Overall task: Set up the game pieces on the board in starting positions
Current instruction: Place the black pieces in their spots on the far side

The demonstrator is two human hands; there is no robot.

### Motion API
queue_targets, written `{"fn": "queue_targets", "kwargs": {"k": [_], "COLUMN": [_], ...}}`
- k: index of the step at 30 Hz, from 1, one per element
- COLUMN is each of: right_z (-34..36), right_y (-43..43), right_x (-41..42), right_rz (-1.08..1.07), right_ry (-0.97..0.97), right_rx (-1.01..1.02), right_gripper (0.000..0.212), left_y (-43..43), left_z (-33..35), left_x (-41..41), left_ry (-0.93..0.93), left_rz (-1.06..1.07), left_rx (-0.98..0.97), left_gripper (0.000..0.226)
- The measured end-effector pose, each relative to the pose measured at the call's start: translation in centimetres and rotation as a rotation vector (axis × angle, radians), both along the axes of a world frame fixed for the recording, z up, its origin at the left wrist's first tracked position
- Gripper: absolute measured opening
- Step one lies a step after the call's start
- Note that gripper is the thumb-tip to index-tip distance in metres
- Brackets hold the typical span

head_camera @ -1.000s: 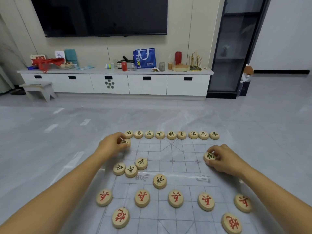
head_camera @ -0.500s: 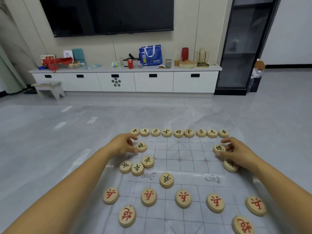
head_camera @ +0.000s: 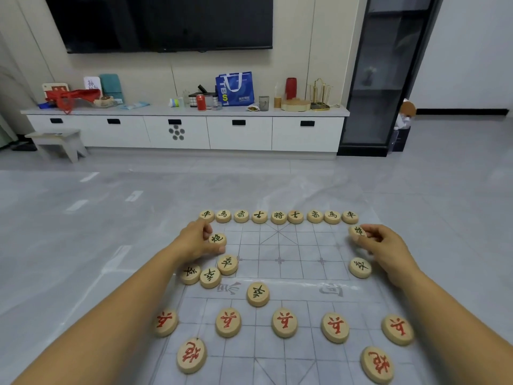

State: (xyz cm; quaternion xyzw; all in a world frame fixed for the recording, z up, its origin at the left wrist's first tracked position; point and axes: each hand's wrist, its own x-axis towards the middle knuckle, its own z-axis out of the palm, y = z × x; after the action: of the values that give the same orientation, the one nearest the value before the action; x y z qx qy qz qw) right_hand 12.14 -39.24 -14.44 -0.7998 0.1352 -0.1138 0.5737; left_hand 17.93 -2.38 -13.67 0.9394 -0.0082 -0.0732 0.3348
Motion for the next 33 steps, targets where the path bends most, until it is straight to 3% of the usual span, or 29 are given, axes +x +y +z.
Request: {"fn": "queue_targets", "kwargs": {"k": [2,8,18,23,33], "right_z": [0.0,-0.7,-0.6,-0.4,-0.2], "right_y": [-0.3,0.4,0.8,1.1,1.2], "right_x": [0.0,0.5,1.1,1.0,0.7], "right_rz": [0.006,0.122,0.212,0.19,0.186], "right_ry": [0.011,0.073,0.142,0.139,0.137], "right_rx": [0.002,-0.354,-0.34,-0.361,-0.376], "right_gripper": [0.032,0.039,0.033,0.039,0.038], "left_y": [0.1,0.5,1.1,0.9,1.2], "left_z": [-0.3,-0.7,-0.6,-1.1,-1.8], "left_x": [0.1,0.0,-0.4,-0.1,0.5], "left_ry": [-0.023,-0.006,0.064,0.003,-0.03], "left_rz": [-0.004,-0.016,0.008,-0.006,-0.013], "left_rx": [0.019,-0.106,-0.326,-0.269,-0.235], "left_gripper": [0.037,0.032,0.047,0.034,0.033]}}
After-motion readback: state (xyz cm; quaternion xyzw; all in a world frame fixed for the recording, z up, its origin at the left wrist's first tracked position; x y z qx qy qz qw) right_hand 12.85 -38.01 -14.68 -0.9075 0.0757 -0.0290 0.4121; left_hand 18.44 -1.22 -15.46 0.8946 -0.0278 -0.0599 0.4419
